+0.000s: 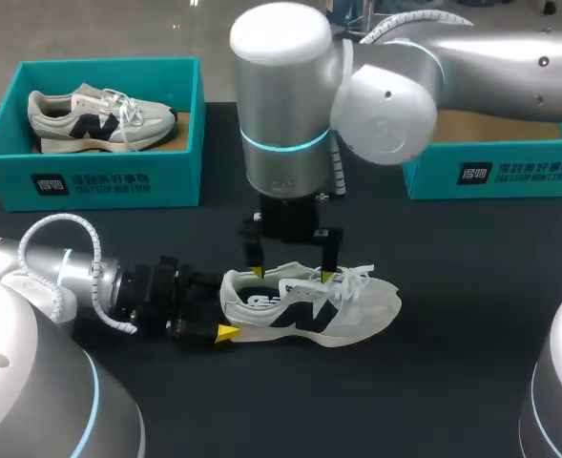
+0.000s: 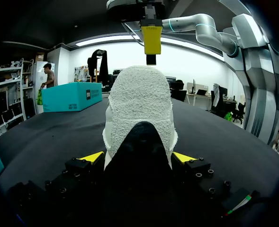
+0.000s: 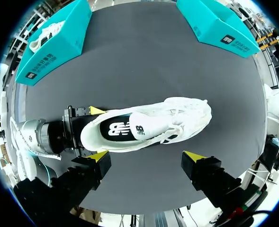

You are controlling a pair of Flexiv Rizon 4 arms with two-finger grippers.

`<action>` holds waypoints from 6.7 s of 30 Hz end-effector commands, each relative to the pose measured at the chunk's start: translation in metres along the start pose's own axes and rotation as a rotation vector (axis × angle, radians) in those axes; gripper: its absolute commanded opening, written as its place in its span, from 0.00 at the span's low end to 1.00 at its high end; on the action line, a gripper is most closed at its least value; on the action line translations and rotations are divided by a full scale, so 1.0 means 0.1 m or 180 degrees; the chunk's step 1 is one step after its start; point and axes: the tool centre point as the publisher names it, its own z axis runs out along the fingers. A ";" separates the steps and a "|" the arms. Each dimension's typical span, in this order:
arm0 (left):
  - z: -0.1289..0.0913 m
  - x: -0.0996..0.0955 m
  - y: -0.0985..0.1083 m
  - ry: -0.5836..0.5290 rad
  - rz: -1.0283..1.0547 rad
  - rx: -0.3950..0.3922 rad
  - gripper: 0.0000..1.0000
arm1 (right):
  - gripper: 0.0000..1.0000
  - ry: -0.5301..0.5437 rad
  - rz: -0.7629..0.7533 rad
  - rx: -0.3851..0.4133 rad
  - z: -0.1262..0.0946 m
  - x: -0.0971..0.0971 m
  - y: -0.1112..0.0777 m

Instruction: Take the shoe out of the shoebox, open the shoe tongue, remove and reinsert the insole, then place the shoe into the shoebox

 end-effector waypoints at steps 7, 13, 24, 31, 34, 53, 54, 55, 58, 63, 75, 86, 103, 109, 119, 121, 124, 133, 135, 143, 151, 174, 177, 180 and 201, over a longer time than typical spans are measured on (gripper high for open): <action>0.00 0.00 0.01 -0.0002 0.0001 0.0002 0.00 | 1.00 -0.0469 0.0561 -0.0223 0.04 0.22 -0.04; 0.00 0.00 0.01 -0.0002 0.0001 0.0002 0.00 | 1.00 -0.0498 0.0580 -0.0214 0.00 0.17 0.00; 0.00 0.00 0.01 -0.0002 0.0001 0.0002 0.00 | 1.00 -0.0498 0.0580 -0.0214 0.00 0.17 0.00; 0.00 0.00 0.01 -0.0002 0.0001 0.0002 0.00 | 1.00 -0.0498 0.0580 -0.0214 0.00 0.17 0.00; 0.00 0.00 0.01 -0.0002 0.0001 0.0002 0.00 | 1.00 -0.0498 0.0580 -0.0214 0.00 0.17 0.00; 0.00 0.00 0.01 -0.0002 0.0001 0.0002 0.00 | 1.00 -0.1213 0.0632 -0.0411 0.36 0.24 0.10; 0.00 0.00 0.01 -0.0002 0.0001 0.0002 0.00 | 1.00 -0.1262 0.0622 -0.0425 0.37 0.25 0.10; 0.00 0.00 0.01 -0.0002 0.0001 0.0002 0.00 | 1.00 -0.1270 0.0616 -0.0428 0.39 0.24 0.11; 0.00 0.00 0.01 -0.0002 0.0001 0.0002 0.00 | 1.00 -0.1354 0.0615 -0.0441 0.45 0.20 0.12; 0.00 0.00 0.01 -0.0002 0.0001 0.0002 0.00 | 1.00 -0.1452 0.0672 -0.0430 0.53 0.09 0.12; 0.00 0.00 0.01 -0.0002 0.0001 0.0002 0.00 | 1.00 -0.1594 0.0644 -0.0546 0.66 0.03 0.20; 0.00 0.00 0.01 -0.0002 0.0001 0.0002 0.00 | 1.00 -0.1643 0.0743 -0.0579 0.73 -0.15 0.24; 0.00 0.00 0.01 -0.0002 0.0001 0.0002 0.00 | 0.00 -0.1571 0.0938 -0.0725 0.41 -0.33 0.23; 0.00 0.00 0.01 -0.0002 0.0001 0.0002 0.00 | 0.00 -0.1533 0.1016 -0.0733 0.29 -0.41 0.24; 0.00 0.00 0.01 -0.0002 0.0001 0.0002 0.00 | 0.00 -0.1472 0.1124 -0.0628 0.32 -0.56 0.32; 0.00 0.00 0.01 -0.0002 0.0001 0.0002 0.00 | 0.00 -0.1454 0.1136 -0.0634 0.29 -0.59 0.33; 0.00 0.00 0.01 -0.0002 0.0001 0.0002 0.00 | 0.00 -0.1380 0.1196 -0.0645 0.25 -0.67 0.34; 0.00 0.00 0.01 -0.0002 0.0001 0.0002 0.00 | 0.00 -0.1216 0.1259 -0.0591 0.14 -0.79 0.50; 0.00 0.00 0.01 -0.0002 0.0001 0.0002 0.00 | 0.30 -0.1222 0.1234 -0.0588 0.10 -0.76 0.53; 0.00 0.00 0.01 -0.0002 0.0001 0.0002 0.00 | 0.68 -0.1228 0.1159 -0.0581 0.07 -0.69 0.57; 0.00 0.00 0.01 -0.0002 0.0001 0.0002 0.00 | 0.90 -0.1210 0.1131 -0.0471 0.02 -0.61 0.46; 0.00 0.00 0.01 -0.0002 0.0001 0.0002 0.00 | 0.00 -0.0812 0.1064 -0.0347 0.14 -0.79 0.39; 0.00 0.00 0.01 -0.0002 0.0001 0.0002 0.00 | 0.00 -0.0681 0.1026 -0.0322 0.15 -0.85 0.49; 0.00 0.00 0.01 -0.0002 0.0001 0.0002 0.00 | 0.00 -0.0546 0.1020 -0.0263 0.19 -0.92 0.56; 0.00 0.00 0.01 -0.0002 0.0001 0.0002 0.00 | 0.02 -0.0185 0.1062 -0.0073 0.35 -1.09 0.64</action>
